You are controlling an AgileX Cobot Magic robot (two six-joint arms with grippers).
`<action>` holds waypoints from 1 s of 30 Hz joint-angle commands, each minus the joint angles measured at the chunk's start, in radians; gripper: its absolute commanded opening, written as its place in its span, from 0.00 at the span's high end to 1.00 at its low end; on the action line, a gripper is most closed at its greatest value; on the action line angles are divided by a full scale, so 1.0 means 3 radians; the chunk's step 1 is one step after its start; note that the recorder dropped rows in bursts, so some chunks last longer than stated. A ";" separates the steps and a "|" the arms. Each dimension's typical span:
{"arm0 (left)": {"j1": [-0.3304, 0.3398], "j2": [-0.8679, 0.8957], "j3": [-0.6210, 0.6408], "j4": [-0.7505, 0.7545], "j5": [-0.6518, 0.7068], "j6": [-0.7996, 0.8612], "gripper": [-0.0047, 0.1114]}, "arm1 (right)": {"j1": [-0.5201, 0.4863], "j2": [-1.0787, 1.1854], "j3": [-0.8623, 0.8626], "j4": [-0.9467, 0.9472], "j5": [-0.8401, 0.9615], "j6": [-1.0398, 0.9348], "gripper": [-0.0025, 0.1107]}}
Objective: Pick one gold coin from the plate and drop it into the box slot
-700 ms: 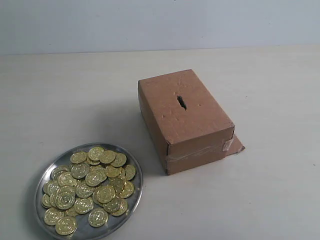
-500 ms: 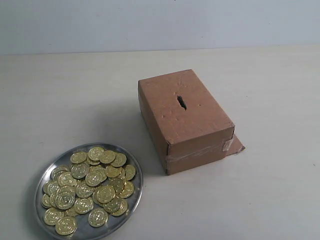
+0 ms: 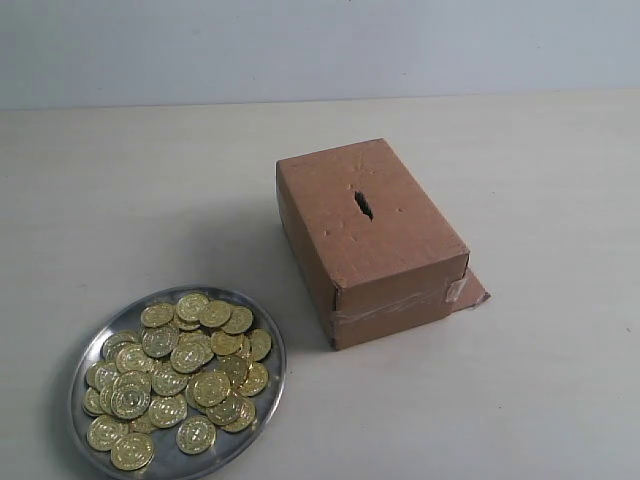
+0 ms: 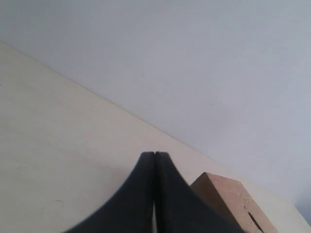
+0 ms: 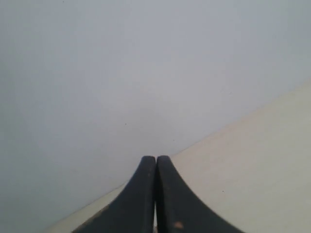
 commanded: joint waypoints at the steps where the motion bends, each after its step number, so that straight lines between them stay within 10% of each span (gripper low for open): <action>1: 0.0005 -0.0023 0.0010 -0.0051 -0.0067 -0.0027 0.96 | -0.0015 -0.0023 0.0016 0.0029 -0.0052 0.0080 0.98; 10: -0.0058 -0.0023 -0.0214 -0.0319 0.0355 0.0325 0.96 | -0.0015 -0.0023 0.0016 0.0110 0.0544 0.0190 0.98; 30: -0.0855 0.3723 -0.2439 -0.0877 0.1916 0.5438 0.96 | -0.0015 0.0894 -0.0678 0.0560 0.0865 -0.0857 0.98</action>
